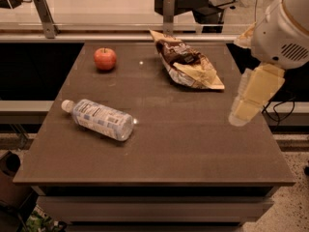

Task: Place blue plastic bottle upright

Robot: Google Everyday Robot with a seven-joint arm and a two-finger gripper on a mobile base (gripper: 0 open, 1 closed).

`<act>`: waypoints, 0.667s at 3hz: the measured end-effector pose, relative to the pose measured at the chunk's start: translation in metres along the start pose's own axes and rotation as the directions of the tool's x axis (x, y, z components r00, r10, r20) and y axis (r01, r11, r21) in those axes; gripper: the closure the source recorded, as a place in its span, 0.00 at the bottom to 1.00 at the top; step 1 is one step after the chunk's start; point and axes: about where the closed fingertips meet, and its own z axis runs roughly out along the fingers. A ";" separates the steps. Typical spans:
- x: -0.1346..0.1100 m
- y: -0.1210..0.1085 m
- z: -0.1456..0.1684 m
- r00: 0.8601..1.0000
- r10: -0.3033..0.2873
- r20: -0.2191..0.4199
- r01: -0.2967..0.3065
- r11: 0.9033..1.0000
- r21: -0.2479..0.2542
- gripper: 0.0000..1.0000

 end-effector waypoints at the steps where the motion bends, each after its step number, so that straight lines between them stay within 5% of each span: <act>1: -0.030 0.013 0.011 0.999 0.042 0.023 -0.042 0.999 -0.010 0.00; 2: -0.058 0.024 0.027 0.996 0.080 0.038 -0.078 0.996 -0.033 0.00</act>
Offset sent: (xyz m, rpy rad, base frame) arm 0.0004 0.1089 -0.0271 0.1126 0.0882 -0.0835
